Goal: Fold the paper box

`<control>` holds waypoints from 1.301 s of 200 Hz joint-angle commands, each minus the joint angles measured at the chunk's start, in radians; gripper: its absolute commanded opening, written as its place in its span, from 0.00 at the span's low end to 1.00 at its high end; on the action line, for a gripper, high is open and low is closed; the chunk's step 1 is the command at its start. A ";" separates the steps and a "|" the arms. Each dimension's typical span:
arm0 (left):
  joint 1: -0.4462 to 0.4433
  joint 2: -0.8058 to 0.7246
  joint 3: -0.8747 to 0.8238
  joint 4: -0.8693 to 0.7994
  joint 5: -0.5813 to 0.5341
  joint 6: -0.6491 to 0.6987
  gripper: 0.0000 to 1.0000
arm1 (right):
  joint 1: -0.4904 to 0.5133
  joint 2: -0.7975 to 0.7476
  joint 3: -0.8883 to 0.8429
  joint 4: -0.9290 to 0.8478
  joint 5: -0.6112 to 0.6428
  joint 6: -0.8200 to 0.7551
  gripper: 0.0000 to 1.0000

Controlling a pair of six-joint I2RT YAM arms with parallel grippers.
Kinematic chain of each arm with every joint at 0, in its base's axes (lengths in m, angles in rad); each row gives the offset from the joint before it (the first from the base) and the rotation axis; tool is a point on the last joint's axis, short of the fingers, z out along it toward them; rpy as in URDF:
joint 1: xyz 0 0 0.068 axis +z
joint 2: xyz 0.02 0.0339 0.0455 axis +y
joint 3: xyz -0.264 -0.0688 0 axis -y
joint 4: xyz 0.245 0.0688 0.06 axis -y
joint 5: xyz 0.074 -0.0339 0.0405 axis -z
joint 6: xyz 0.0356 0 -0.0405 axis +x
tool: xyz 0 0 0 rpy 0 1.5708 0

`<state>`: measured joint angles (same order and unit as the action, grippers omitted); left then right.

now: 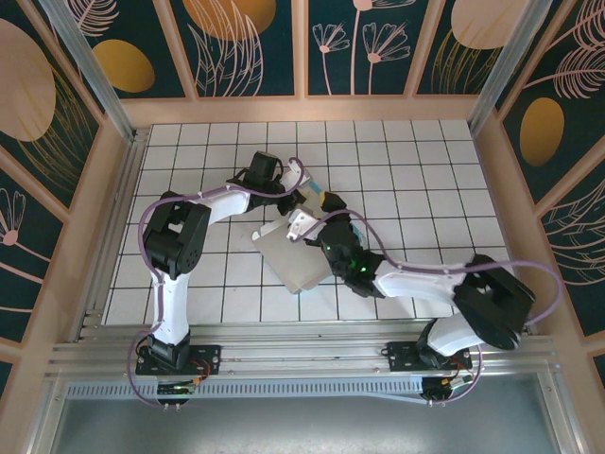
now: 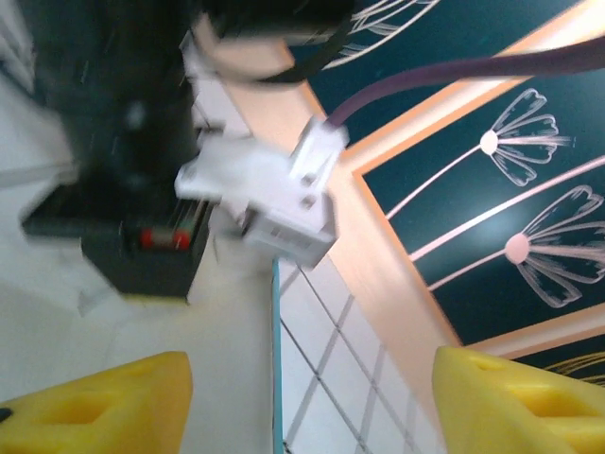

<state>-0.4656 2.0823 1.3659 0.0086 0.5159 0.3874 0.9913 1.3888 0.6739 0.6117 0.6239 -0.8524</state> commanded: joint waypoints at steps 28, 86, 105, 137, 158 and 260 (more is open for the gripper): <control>-0.007 -0.013 -0.022 -0.009 0.008 0.001 0.06 | -0.150 -0.239 0.107 -0.423 -0.487 0.586 0.75; -0.007 -0.017 -0.030 -0.004 0.012 -0.005 0.06 | -0.601 -0.137 0.244 -0.551 -1.191 1.195 0.81; -0.007 -0.019 -0.027 -0.006 0.010 -0.008 0.06 | -0.648 -0.056 0.295 -0.612 -1.245 1.247 0.80; -0.007 -0.022 -0.028 0.001 0.013 -0.015 0.06 | -0.669 0.084 0.346 -0.668 -1.313 1.248 0.70; -0.008 -0.020 -0.030 0.001 0.013 -0.019 0.06 | -0.668 0.141 0.339 -0.651 -1.333 1.265 0.63; -0.011 -0.037 -0.078 0.072 0.032 -0.099 0.07 | -0.626 0.248 0.298 -0.603 -1.282 1.260 0.50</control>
<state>-0.4660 2.0647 1.3174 0.0708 0.5156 0.3309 0.3492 1.6173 0.9863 0.0025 -0.6811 0.4248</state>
